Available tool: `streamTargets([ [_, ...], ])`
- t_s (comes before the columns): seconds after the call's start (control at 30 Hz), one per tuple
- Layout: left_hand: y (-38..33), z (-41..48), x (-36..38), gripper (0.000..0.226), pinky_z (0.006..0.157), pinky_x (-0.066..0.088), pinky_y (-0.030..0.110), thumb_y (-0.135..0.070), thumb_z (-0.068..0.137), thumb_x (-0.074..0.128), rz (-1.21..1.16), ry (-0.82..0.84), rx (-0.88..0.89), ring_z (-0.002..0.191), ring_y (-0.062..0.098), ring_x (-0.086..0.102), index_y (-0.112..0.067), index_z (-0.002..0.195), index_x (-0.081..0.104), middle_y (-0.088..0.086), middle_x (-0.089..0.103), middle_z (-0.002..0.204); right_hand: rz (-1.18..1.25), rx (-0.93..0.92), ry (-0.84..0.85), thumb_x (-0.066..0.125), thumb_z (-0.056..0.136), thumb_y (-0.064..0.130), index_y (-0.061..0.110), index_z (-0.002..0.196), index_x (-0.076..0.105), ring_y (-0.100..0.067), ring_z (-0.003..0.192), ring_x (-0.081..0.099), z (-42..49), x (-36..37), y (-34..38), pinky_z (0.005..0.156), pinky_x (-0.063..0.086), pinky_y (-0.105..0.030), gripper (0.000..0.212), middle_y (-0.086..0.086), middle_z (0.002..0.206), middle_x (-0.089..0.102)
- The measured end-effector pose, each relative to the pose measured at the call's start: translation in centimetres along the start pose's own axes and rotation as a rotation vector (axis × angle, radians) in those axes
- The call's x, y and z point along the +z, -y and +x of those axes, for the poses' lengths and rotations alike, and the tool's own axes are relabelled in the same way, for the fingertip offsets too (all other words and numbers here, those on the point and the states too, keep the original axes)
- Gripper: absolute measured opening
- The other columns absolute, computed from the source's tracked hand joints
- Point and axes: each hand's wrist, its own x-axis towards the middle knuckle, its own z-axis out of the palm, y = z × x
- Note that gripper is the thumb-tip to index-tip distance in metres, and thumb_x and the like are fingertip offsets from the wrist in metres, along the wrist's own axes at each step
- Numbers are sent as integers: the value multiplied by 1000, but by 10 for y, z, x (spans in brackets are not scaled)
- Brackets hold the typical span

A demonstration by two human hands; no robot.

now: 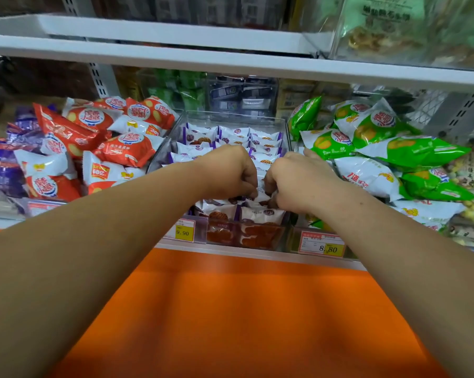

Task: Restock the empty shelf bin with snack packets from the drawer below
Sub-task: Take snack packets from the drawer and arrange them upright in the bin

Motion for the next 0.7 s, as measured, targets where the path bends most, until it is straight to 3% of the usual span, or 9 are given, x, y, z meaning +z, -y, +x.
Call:
streamTargets([
  [0.17, -3, 0, 0, 10, 72, 57, 29, -20, 82, 84, -41, 0, -56, 70, 11, 66, -14, 76, 79, -3, 73, 76, 1, -33, 85, 69, 90, 32, 35, 110, 73, -25, 133, 44, 0, -9, -1, 124, 17, -51, 20, -6, 122, 59],
  [0.27, -2, -1, 1, 11, 70, 56, 27, -21, 83, 84, -15, 8, -78, 75, 15, 69, -12, 79, 79, 2, 76, 83, -71, -101, 111, 61, 95, 43, 37, 116, 72, -27, 136, 32, -2, -10, -3, 123, 10, -60, 24, -1, 127, 50],
  [0.37, -1, -8, -2, 11, 62, 51, 17, -23, 87, 80, 5, 19, -58, 79, 15, 69, -12, 87, 80, 3, 76, 94, -97, -119, 82, 51, 99, 44, 35, 115, 72, -26, 138, 26, -6, -10, -8, 123, 1, -62, 28, 2, 136, 46],
  [0.43, 1, -17, -11, 16, 75, 53, 22, -26, 92, 75, 25, -27, -52, 89, 16, 67, -17, 104, 80, 0, 73, 108, -56, -123, 35, 55, 96, 33, 32, 114, 72, -25, 138, 33, -12, -12, -11, 124, 9, -56, 25, 3, 134, 52],
  [0.53, 12, -35, -21, 26, 99, 50, 37, -23, 100, 61, 84, -149, -56, 113, 20, 61, -21, 124, 72, -2, 64, 130, -31, -175, -79, 54, 84, 17, 22, 105, 64, -23, 125, 49, -29, -13, -11, 112, 31, -44, 23, 2, 115, 60],
  [0.63, 16, -55, -14, 39, 116, 38, 40, -17, 103, 50, 158, -94, -13, 140, 21, 45, -24, 140, 60, -1, 52, 151, 0, -210, -51, 48, 92, 23, 20, 132, 53, -18, 143, 34, -47, 0, 0, 122, 18, -49, 40, 5, 137, 52],
  [0.7, 10, -66, -1, 45, 122, 29, 40, -22, 105, 44, 172, -14, 38, 148, 19, 34, -25, 149, 50, 0, 43, 158, -2, -194, 26, 32, 101, 38, 20, 154, 33, -17, 156, 12, -50, 13, 7, 125, 1, -57, 56, 6, 162, 32],
])
